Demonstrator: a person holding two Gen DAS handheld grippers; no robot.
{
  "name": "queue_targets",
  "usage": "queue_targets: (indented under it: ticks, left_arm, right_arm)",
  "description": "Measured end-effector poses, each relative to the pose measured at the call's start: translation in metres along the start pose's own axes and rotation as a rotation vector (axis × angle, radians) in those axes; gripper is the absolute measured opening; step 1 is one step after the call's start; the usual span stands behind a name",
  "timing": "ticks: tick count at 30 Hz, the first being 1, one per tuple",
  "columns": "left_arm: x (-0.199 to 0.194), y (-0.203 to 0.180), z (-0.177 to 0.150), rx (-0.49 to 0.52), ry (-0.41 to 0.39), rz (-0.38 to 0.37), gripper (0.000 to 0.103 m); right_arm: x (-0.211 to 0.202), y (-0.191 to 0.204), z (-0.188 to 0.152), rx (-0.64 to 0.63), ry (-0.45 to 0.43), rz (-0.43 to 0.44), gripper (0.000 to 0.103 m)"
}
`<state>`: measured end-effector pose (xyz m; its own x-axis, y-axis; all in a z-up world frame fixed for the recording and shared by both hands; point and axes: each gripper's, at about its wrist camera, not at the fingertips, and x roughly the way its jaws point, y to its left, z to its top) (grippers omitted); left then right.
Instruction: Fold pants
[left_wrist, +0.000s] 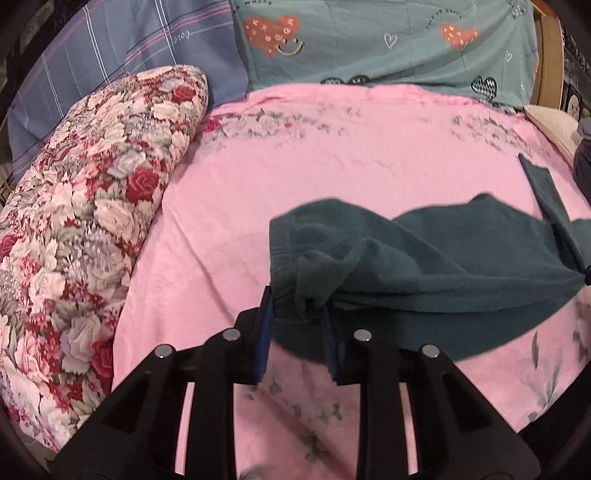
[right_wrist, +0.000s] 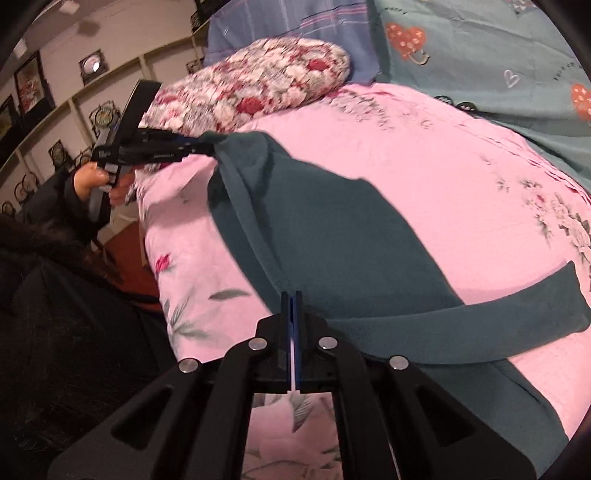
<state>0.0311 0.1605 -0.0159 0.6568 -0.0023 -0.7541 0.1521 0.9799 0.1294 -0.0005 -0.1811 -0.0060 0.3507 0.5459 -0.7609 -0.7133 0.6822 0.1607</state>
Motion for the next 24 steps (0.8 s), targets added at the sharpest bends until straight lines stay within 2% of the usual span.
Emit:
queue_targets:
  ticks: [4, 5, 9, 11, 12, 14, 18, 19, 21, 23, 24]
  left_arm:
    - [0.031, -0.005, -0.030, 0.013, 0.101, 0.004, 0.027]
    - [0.031, -0.006, -0.032, 0.020, 0.089, 0.019, 0.029]
    - [0.014, 0.006, -0.032, 0.004, 0.053, 0.053, 0.051]
    - [0.001, 0.015, -0.032, -0.011, 0.041, 0.069, 0.052]
    - [-0.008, 0.021, -0.031, -0.030, 0.026, 0.069, 0.052]
    - [-0.024, 0.021, -0.025, -0.048, -0.013, 0.046, 0.053]
    - [-0.036, -0.014, -0.002, -0.033, -0.114, -0.020, 0.071]
    - [-0.030, -0.025, 0.004, -0.030, -0.121, -0.038, 0.072]
    - [-0.006, -0.049, 0.011, 0.006, -0.092, -0.037, 0.073]
    - [0.027, -0.061, 0.006, 0.047, -0.008, 0.035, 0.071]
    - [0.044, -0.059, -0.002, 0.049, 0.059, 0.049, 0.064]
  right_arm:
    - [0.027, 0.002, -0.010, 0.005, 0.093, -0.032, 0.000]
    - [0.031, 0.003, -0.011, -0.001, 0.102, -0.041, 0.000]
    - [0.025, 0.009, -0.011, -0.028, 0.111, -0.048, 0.001]
    - [0.023, 0.010, -0.014, -0.033, 0.111, -0.055, 0.004]
    - [0.020, 0.010, -0.015, -0.032, 0.104, -0.052, 0.012]
    - [0.011, 0.007, -0.012, -0.014, 0.061, -0.018, 0.025]
    - [-0.009, 0.003, 0.002, 0.033, -0.026, -0.010, 0.026]
    - [-0.009, -0.001, 0.006, 0.049, -0.034, -0.016, 0.026]
    - [-0.004, -0.009, 0.012, 0.099, -0.029, -0.038, 0.026]
    - [0.013, -0.019, 0.008, 0.146, 0.045, -0.070, 0.026]
    - [0.024, -0.025, 0.005, 0.170, 0.113, -0.098, 0.025]
